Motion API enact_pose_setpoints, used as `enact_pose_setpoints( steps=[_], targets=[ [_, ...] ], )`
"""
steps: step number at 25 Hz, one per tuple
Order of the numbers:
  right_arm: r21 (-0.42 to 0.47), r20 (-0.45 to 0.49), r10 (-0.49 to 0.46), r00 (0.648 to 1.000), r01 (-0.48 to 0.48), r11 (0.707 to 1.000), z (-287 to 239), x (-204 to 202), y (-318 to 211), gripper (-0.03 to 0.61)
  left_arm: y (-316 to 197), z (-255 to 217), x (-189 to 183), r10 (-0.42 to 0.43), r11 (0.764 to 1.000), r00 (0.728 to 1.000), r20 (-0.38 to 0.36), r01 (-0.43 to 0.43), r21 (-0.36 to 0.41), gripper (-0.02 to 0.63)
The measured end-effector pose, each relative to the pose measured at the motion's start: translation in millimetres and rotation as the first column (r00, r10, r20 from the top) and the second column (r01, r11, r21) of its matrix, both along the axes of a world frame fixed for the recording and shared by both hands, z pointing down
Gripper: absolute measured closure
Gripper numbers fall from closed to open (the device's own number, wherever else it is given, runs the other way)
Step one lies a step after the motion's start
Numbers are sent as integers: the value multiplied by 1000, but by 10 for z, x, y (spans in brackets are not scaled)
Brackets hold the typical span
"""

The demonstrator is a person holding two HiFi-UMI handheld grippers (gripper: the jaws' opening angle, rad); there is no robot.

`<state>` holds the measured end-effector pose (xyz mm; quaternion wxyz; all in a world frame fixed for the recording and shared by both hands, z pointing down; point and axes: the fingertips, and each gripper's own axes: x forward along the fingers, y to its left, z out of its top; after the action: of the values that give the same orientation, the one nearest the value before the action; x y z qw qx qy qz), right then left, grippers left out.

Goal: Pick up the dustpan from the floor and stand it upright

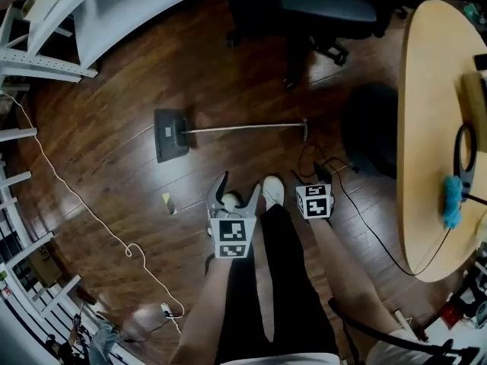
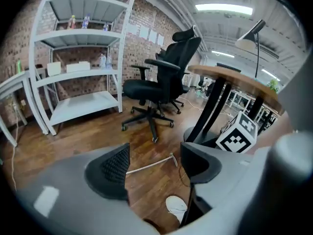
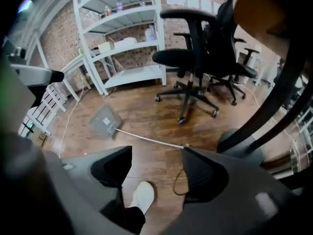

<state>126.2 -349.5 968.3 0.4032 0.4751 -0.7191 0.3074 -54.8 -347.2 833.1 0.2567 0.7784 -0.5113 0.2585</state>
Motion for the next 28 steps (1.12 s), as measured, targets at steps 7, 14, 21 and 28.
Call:
enact_pose_setpoints(
  steps=[7, 14, 21, 28],
  targets=[
    [-51, -140, -8, 990, 0, 999, 2142, 532, -426, 311, -109, 1988, 247, 140, 987, 989, -42, -142, -70, 273],
    [-123, -228, 94, 969, -125, 985, 3468, 1228, -768, 331, -250, 3161, 420, 246, 962, 963, -108, -256, -95, 275],
    [-139, -232, 126, 964, -161, 977, 3750, 1318, -957, 503, -373, 3374, 348, 215, 969, 971, -101, -225, -99, 284],
    [68, -264, 222, 938, -212, 975, 1799, 891, -1017, 525, -333, 2095, -25, 112, 990, 988, -102, -120, -71, 284]
  ],
)
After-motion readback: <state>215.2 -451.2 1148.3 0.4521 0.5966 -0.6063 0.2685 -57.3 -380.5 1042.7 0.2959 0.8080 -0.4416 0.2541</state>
